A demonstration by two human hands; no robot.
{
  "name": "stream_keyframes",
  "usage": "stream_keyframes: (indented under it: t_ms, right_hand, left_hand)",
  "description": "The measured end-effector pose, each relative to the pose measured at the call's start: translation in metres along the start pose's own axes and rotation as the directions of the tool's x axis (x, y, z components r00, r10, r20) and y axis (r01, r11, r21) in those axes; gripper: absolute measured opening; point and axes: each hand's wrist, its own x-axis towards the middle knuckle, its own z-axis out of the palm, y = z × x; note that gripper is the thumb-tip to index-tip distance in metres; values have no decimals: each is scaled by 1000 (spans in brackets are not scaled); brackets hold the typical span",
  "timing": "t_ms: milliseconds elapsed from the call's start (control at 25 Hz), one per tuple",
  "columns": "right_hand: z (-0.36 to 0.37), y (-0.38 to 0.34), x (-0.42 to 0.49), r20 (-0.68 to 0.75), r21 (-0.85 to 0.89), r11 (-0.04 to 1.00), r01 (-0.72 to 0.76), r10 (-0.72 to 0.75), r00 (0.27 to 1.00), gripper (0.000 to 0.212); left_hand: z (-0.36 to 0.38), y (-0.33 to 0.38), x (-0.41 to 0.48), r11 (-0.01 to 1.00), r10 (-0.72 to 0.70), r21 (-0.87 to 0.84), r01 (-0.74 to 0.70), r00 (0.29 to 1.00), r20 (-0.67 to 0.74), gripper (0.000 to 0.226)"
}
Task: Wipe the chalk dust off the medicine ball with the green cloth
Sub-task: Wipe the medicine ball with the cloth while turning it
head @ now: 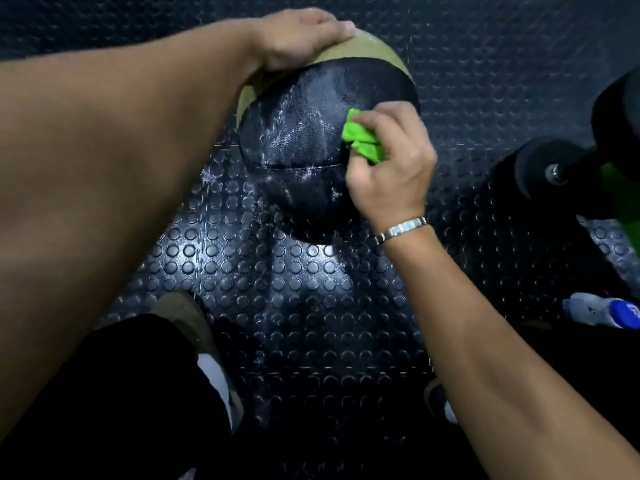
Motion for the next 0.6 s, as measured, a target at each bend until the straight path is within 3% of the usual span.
stream_keyframes:
  t_ms: [120, 240, 400, 520, 600]
  right_hand:
    - [-11, 6, -20, 97, -44, 986, 162, -157, 983, 35]
    - [-11, 13, -7, 18, -34, 998, 59, -59, 998, 33]
    - [-16, 12, -21, 80, -78, 991, 110, -104, 991, 35]
    - [-16, 13, -12, -8, -94, 996, -9, 9, 1000, 33]
    - [-10, 6, -11, 26, -84, 996, -8, 10, 1000, 34]
  left_hand:
    - [0, 3, -2, 1000, 16, -3, -16, 1000, 1, 58]
    - [0, 11, -1, 1000, -1, -28, 1, 1000, 6, 53]
    - [3, 24, -3, 1000, -18, -21, 19, 1000, 8, 57]
    - [6, 26, 3, 997, -48, -55, 49, 999, 19, 56]
    - [6, 31, 5, 998, -47, -51, 49, 998, 40, 52]
